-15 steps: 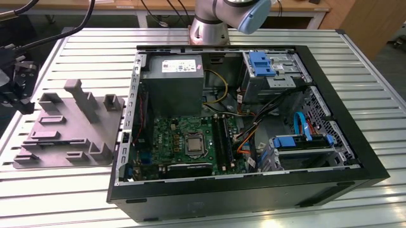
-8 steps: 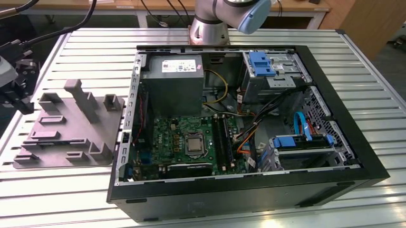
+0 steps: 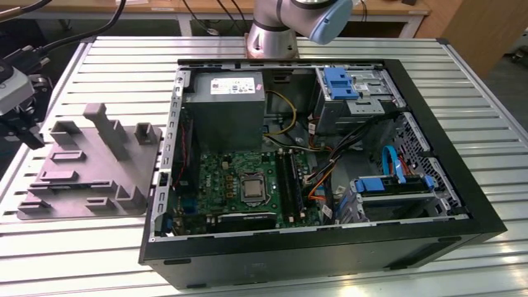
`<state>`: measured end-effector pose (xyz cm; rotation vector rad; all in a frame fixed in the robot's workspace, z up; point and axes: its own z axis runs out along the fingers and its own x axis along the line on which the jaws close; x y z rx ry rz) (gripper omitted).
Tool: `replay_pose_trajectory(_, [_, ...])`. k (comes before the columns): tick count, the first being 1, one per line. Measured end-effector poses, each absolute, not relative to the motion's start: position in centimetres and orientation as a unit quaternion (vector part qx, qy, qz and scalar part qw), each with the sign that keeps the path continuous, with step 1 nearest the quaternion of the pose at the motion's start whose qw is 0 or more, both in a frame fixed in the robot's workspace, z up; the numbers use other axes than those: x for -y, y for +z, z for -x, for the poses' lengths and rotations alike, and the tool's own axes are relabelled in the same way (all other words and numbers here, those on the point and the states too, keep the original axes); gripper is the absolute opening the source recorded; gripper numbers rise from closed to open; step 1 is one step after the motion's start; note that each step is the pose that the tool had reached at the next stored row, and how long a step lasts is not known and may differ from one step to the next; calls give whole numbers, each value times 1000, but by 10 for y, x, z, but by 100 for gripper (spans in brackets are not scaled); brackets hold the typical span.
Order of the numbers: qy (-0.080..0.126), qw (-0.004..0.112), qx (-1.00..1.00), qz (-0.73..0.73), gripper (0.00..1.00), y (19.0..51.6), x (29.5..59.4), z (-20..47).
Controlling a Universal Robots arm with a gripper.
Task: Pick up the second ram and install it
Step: 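Pick up the second ram and move it above second insertion slot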
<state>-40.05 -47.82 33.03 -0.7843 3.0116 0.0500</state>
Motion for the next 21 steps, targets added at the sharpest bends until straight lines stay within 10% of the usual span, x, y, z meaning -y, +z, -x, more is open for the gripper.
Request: replay_pose_trajectory(21, [19,11,-902,431,10,327,478,401])
